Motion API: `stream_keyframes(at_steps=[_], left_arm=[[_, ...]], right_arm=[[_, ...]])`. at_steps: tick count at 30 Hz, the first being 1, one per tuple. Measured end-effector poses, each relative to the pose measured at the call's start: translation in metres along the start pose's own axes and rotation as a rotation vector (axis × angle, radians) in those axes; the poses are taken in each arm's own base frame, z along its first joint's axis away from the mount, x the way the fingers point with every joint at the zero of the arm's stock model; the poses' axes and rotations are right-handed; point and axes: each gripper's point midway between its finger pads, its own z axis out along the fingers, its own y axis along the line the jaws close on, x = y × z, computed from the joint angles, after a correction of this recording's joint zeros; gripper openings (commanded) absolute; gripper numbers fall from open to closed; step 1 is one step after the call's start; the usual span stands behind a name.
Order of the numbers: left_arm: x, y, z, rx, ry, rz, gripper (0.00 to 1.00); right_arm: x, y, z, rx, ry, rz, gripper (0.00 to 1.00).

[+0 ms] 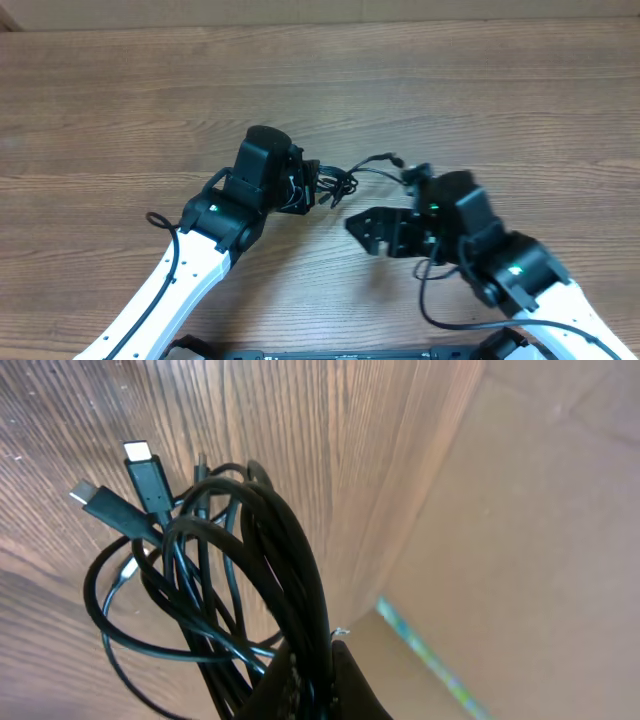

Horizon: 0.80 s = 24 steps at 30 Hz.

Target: Untangle cables

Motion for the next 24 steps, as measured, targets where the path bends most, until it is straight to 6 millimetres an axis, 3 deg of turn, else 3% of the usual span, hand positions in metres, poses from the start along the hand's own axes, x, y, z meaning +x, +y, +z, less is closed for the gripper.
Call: stream_keyframes(at_steps=[5,9,12,15,20,24], left_arm=[[-0.002,-0.001,0.000,0.008,-0.013,-0.017,0.05],[-0.005,-0.003,0.000,0.012,-0.021,-0.028,0.04],[-0.010,-0.005,-0.001,0.017,-0.032,-0.038,0.05],[-0.011,-0.006,-0.001,0.021,-0.036,-0.039,0.05],[-0.011,-0.004,-0.001,0.012,-0.037,-0.041,0.04],[-0.009,-0.003,-0.001,0.007,-0.025,-0.043,0.05]], right_arm=[[-0.010,0.005,0.042,0.046,-0.030,-0.099,0.89],[-0.022,0.004,0.076,0.066,-0.063,-0.127,0.75],[-0.037,-0.001,0.097,0.086,-0.117,-0.130,0.74],[-0.050,-0.007,0.105,0.116,-0.174,-0.116,0.74],[-0.068,-0.021,0.100,0.199,-0.282,-0.048,0.73],[-0.073,-0.022,0.098,0.210,-0.319,-0.015,0.63]])
